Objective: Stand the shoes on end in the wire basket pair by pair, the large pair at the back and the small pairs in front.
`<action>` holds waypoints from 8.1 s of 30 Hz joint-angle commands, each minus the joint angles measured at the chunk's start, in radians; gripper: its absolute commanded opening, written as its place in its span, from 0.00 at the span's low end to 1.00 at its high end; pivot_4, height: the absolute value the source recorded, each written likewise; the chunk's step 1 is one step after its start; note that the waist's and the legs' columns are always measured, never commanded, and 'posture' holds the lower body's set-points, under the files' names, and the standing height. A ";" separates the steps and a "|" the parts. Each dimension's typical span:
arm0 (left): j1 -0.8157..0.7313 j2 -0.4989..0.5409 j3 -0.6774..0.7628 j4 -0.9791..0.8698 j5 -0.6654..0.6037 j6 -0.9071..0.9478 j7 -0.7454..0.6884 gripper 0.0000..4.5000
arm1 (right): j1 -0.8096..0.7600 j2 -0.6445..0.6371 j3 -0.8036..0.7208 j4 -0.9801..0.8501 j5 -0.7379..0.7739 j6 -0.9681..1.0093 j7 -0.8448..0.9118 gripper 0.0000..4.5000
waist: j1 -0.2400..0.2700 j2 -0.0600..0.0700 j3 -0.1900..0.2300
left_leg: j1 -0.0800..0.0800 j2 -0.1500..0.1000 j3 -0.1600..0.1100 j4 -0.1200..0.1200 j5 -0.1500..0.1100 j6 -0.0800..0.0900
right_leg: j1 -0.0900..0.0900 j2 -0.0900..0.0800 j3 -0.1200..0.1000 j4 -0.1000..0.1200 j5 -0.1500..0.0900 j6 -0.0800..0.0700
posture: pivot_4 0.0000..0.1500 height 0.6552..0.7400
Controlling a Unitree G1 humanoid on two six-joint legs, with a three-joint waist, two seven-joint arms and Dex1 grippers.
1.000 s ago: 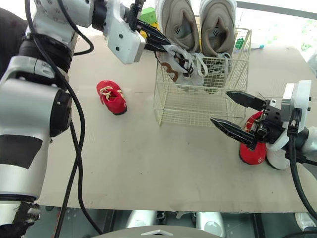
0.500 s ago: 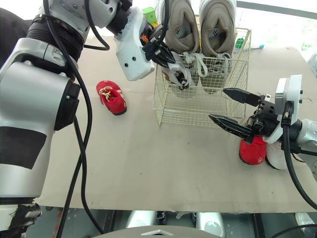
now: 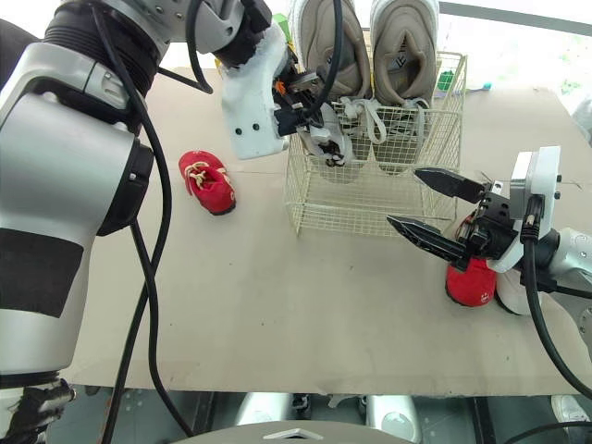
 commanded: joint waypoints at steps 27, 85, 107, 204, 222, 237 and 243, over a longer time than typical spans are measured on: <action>0.069 0.010 0.125 0.002 -0.323 0.259 -0.175 0.61 | 0.074 -0.025 -0.102 -0.079 0.061 -0.004 -0.058 0.89 | -0.002 -0.001 -0.001 | 0.001 0.000 -0.002 0.003 -0.001 0.001 | 0.003 -0.001 -0.002 0.001 0.000 0.000 | 1.00 1.00; 1.638 0.190 0.487 -1.887 -1.196 2.049 0.464 1.00 | -0.123 -0.386 0.234 0.785 -0.582 0.374 0.065 0.26 | 0.002 0.007 -0.004 | 0.017 0.001 0.005 0.010 -0.006 0.008 | 0.020 -0.003 0.008 -0.001 -0.001 0.001 | 1.00 1.00; 1.749 0.043 0.649 -1.909 -1.249 2.050 0.665 1.00 | -0.557 0.353 -0.056 0.149 -0.500 0.104 -0.497 0.01 | -0.017 0.011 -0.006 | 0.018 0.000 0.009 0.001 -0.005 0.006 | 0.013 -0.002 0.013 0.000 0.002 0.006 | 1.00 1.00; 1.851 -0.204 0.817 -1.645 -0.665 1.852 1.385 0.98 | -0.140 0.118 0.308 -0.045 -0.111 -0.021 0.111 1.00 | 0.003 -0.003 -0.010 | 0.013 -0.001 0.009 -0.006 -0.006 0.006 | 0.010 -0.015 0.009 -0.007 -0.001 0.002 | 1.00 1.00; 1.712 -0.103 0.916 -1.707 -0.775 1.653 1.213 0.05 | -0.172 0.123 0.278 -0.077 -0.168 -0.027 -0.044 1.00 | -0.001 -0.004 -0.009 | 0.006 -0.001 0.007 -0.006 -0.005 0.006 | 0.004 -0.016 0.006 -0.007 -0.001 0.002 | 1.00 1.00; 1.598 0.352 0.825 -1.744 -0.968 1.414 0.341 0.05 | -0.782 -0.153 0.184 0.173 0.143 0.356 -0.040 1.00 | 0.006 0.002 -0.006 | 0.000 -0.002 0.006 -0.005 -0.005 0.005 | 0.000 -0.015 0.002 -0.007 -0.001 0.001 | 1.00 1.00; 1.389 0.314 0.666 -1.543 -0.858 1.197 0.159 0.05 | -0.922 -0.216 0.380 0.222 0.064 0.515 0.028 1.00 | -0.005 0.004 -0.005 | 0.001 -0.002 0.008 -0.005 -0.006 0.008 | 0.002 -0.014 0.003 -0.012 0.000 0.003 | 1.00 1.00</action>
